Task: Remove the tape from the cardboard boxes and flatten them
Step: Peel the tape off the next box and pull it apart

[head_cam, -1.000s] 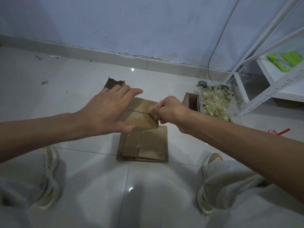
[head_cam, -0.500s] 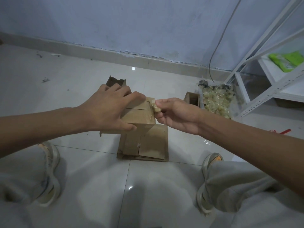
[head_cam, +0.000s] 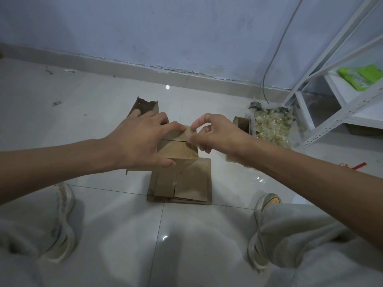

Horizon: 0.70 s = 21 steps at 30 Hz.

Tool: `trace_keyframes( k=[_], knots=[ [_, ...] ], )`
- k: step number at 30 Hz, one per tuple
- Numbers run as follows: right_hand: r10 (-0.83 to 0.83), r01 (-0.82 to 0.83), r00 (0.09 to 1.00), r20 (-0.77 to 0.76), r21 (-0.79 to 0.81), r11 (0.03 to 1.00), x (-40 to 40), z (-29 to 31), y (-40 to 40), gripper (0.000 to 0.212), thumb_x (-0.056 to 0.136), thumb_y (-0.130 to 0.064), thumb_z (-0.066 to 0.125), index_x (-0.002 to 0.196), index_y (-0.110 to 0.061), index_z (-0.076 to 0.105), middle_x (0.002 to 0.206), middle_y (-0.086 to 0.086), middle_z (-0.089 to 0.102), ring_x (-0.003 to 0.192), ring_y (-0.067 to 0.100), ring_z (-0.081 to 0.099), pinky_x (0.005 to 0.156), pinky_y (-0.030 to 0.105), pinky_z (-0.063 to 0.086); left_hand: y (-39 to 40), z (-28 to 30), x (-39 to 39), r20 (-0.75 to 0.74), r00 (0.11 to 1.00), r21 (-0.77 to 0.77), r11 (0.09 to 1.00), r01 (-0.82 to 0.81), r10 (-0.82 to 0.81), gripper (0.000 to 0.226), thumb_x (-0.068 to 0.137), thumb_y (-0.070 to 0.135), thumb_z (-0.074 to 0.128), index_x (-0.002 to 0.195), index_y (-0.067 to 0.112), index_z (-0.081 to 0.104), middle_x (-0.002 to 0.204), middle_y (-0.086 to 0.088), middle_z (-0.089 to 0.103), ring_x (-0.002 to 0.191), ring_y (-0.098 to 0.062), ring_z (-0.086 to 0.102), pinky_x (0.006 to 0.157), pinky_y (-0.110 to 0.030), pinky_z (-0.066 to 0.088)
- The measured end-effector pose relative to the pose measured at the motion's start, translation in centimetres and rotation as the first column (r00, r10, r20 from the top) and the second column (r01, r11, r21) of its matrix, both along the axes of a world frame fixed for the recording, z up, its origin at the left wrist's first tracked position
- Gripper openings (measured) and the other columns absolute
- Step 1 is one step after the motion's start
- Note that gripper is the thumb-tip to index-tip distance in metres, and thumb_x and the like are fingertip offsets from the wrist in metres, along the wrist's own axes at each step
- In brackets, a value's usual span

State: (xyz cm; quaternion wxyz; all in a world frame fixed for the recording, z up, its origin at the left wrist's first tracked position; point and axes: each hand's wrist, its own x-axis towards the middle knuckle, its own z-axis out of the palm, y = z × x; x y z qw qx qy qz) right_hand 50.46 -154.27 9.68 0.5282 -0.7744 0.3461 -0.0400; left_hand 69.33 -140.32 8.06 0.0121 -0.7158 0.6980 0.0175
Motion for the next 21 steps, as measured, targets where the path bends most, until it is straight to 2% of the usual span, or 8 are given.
trace_keyframes(
  k=[4,7,10,12,13,15,18,21],
  knots=[
    [0.073,-0.075,0.993,-0.094,-0.023,0.997,0.3,-0.3,0.4,0.024,0.094,-0.030,0.079,0.092,-0.011,0.065,0.075,0.005,0.072,0.056,0.009,0.061,0.051,0.022,0.050,-0.2,-0.1,-0.4,0.044,0.999,-0.010,1.000,0.024,-0.024,0.089,0.071,0.086,0.048,0.150,0.047,0.034,0.121,0.009,0.053,0.103,-0.014,0.047,0.089,-0.039,0.040],
    [0.151,-0.209,0.955,-0.255,-0.218,0.953,0.4,-0.8,0.3,0.045,0.098,-0.048,0.069,0.087,-0.005,0.066,0.076,0.003,0.073,0.054,0.009,0.063,0.048,0.015,0.045,-0.1,0.0,-1.0,0.061,0.997,-0.002,0.999,0.037,-0.037,0.088,0.069,0.088,0.041,0.147,0.046,0.037,0.120,0.009,0.054,0.102,-0.014,0.046,0.088,-0.039,0.040],
    [0.195,-0.296,0.927,-0.321,-0.303,0.906,0.4,-1.2,0.4,0.045,0.105,-0.042,0.057,0.084,-0.004,0.070,0.065,0.000,0.071,0.054,0.009,0.068,0.057,0.020,0.048,0.2,-0.3,-1.0,0.081,0.995,-0.008,0.999,0.050,-0.049,0.087,0.071,0.089,0.043,0.145,0.045,0.038,0.119,0.008,0.053,0.102,-0.016,0.048,0.088,-0.040,0.040],
    [0.168,-0.263,0.938,-0.303,-0.304,0.916,0.2,-1.3,0.4,0.041,0.104,-0.034,0.056,0.083,-0.004,0.073,0.060,0.000,0.070,0.049,0.007,0.065,0.055,0.021,0.046,0.4,-0.4,-0.9,0.067,0.996,-0.024,0.998,0.057,-0.055,0.084,0.073,0.087,0.050,0.144,0.044,0.041,0.119,0.008,0.053,0.099,-0.015,0.047,0.087,-0.039,0.040],
    [0.132,-0.199,0.957,-0.259,-0.254,0.947,0.1,-1.3,0.3,0.038,0.102,-0.030,0.057,0.082,-0.002,0.073,0.059,0.001,0.070,0.049,0.008,0.065,0.051,0.020,0.045,0.6,-0.4,-0.8,0.044,0.998,-0.029,0.998,0.049,-0.047,0.082,0.073,0.086,0.052,0.143,0.044,0.042,0.118,0.008,0.052,0.097,-0.014,0.044,0.087,-0.039,0.040],
    [0.035,-0.036,0.991,-0.127,-0.008,0.999,0.0,-1.2,-0.1,0.034,0.099,-0.023,0.059,0.079,0.001,0.071,0.062,0.010,0.067,0.056,0.021,0.069,0.050,0.021,0.050,0.8,-0.1,-0.5,-0.010,1.000,-0.043,0.999,0.028,-0.028,0.082,0.072,0.084,0.054,0.143,0.044,0.043,0.116,0.009,0.051,0.094,-0.011,0.038,0.087,-0.039,0.040],
    [-0.071,0.056,0.997,0.035,0.314,0.948,-0.3,-0.8,-1.1,0.026,0.099,-0.013,0.056,0.078,0.000,0.065,0.069,0.015,0.063,0.061,0.029,0.069,0.056,0.024,0.057,1.0,0.5,-0.1,-0.079,0.997,-0.071,0.997,-0.001,-0.004,0.085,0.072,0.085,0.052,0.144,0.043,0.044,0.117,0.009,0.051,0.099,-0.014,0.048,0.088,-0.038,0.041],
    [-0.049,0.034,0.998,0.042,0.302,0.953,0.0,-0.7,-1.6,0.022,0.099,-0.013,0.054,0.082,-0.004,0.063,0.073,0.013,0.064,0.063,0.029,0.071,0.052,0.025,0.050,1.0,0.9,0.2,-0.077,0.997,-0.090,0.996,-0.025,0.018,0.085,0.071,0.085,0.052,0.144,0.042,0.045,0.118,0.007,0.052,0.103,-0.017,0.051,0.089,-0.038,0.041]
  ],
)
